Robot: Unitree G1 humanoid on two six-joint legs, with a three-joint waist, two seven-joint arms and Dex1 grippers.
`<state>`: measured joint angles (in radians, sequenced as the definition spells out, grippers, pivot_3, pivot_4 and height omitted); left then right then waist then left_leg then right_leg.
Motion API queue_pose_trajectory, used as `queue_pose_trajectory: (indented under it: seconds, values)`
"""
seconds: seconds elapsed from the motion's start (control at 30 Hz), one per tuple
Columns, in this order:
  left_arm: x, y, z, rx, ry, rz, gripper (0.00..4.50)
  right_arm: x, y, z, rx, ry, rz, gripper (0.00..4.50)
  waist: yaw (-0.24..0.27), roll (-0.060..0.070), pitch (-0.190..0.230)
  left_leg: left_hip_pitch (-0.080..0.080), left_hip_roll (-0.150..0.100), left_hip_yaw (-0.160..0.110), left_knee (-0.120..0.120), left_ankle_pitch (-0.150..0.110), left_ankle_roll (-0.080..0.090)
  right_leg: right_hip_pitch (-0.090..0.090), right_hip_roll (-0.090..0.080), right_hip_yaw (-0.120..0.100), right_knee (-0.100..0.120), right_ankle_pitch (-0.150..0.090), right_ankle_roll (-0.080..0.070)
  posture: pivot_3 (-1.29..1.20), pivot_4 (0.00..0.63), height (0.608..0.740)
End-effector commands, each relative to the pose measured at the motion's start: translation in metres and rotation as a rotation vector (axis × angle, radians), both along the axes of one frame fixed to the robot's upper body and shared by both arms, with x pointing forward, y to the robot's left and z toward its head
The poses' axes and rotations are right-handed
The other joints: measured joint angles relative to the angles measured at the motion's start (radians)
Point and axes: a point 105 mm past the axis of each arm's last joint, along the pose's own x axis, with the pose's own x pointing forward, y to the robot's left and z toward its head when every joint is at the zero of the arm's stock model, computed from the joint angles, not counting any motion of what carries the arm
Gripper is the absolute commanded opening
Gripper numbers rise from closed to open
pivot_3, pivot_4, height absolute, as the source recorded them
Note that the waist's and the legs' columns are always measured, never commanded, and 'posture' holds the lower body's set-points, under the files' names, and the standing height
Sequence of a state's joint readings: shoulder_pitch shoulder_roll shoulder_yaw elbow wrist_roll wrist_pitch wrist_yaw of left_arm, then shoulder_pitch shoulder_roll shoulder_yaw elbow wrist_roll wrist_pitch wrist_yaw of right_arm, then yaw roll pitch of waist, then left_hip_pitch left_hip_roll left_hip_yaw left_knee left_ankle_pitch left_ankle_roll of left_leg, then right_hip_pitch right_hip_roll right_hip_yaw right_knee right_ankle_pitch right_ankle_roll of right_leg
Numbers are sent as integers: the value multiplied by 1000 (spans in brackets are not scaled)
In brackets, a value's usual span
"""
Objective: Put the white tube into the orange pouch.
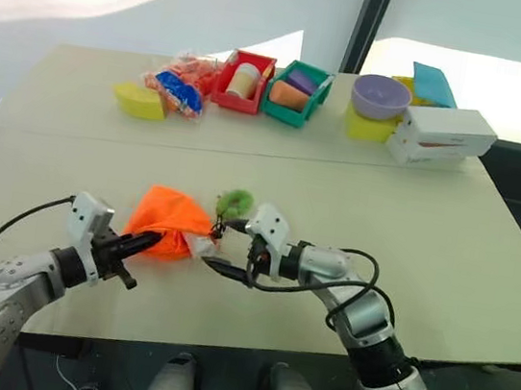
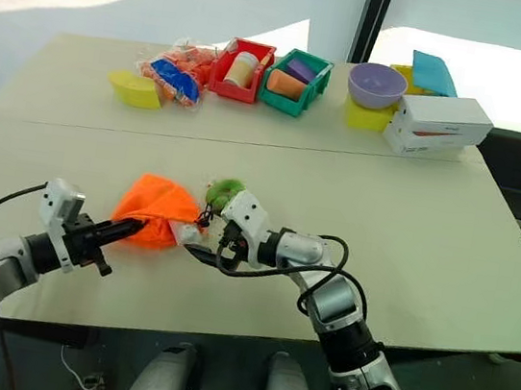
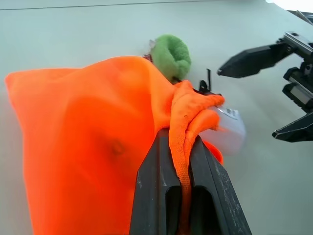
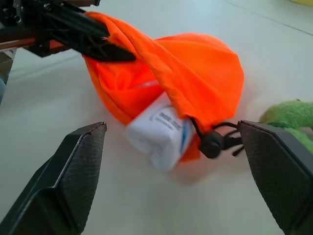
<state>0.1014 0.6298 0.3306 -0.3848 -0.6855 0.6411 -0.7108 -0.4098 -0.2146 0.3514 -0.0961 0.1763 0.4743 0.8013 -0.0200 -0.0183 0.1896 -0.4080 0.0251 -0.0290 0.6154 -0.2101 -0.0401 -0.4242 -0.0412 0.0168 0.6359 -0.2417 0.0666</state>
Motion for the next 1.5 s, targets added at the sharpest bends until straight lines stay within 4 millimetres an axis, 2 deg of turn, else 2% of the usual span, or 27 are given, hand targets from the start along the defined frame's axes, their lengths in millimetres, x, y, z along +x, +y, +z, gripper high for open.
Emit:
queue_pose_trajectory:
  seconds: [0.03,0.17,0.27,0.33,0.63,0.83,0.97,1.13,1.23,1.43,1.5]
  values:
    - [1,10,10,15,-40,23,0,1,1,16,48,-44,-7,2592,0,0,0,0,0,0,0,0,0,0,0,0,0,0,0,0,150,740]
    - [1,21,9,31,-33,49,0,7,-1,17,24,-82,-40,432,0,0,0,0,0,0,0,0,0,0,0,0,0,0,0,0,150,740]
    - [1,22,9,30,-33,46,0,2,2,15,-1,-104,-4,432,1,0,0,0,0,0,0,0,0,0,0,0,0,0,0,0,150,740]
    - [2,17,11,21,-36,34,0,-5,6,13,7,-80,38,37,1,0,0,0,0,0,0,0,0,0,0,0,0,0,0,0,150,740]
    - [-3,-6,17,-8,-34,-43,0,-32,24,13,-7,-1,207,16,1,0,0,0,1,0,0,0,0,0,0,0,0,0,0,0,150,740]
    - [-8,-18,22,-18,-30,-89,0,-19,41,2,-41,12,141,16,0,-1,0,0,1,0,0,0,0,0,0,0,0,0,-1,0,150,740]
    - [-14,-21,23,-20,-15,-109,0,-3,53,9,3,-16,54,16,-1,-1,0,0,1,0,0,0,0,0,0,0,0,0,-1,0,150,740]
    - [-14,-19,20,-16,-12,-93,0,-3,61,11,12,-39,60,16,2,-1,-1,0,1,0,0,0,0,0,0,0,0,0,-1,0,150,740]
    - [-14,-18,19,-17,-10,-85,0,-2,55,15,20,-51,60,16,1,-1,-1,0,1,0,0,0,0,0,0,0,0,0,-1,0,150,740]
    - [-18,-10,10,23,19,-89,0,-17,22,25,22,-96,148,16,2,-1,-1,0,1,0,0,0,0,0,0,0,-1,0,-1,0,150,740]
    - [-23,-9,5,47,41,-111,0,-16,12,26,10,-116,135,16,1,-1,0,0,1,1,0,0,0,-1,0,0,-1,0,-1,0,150,740]
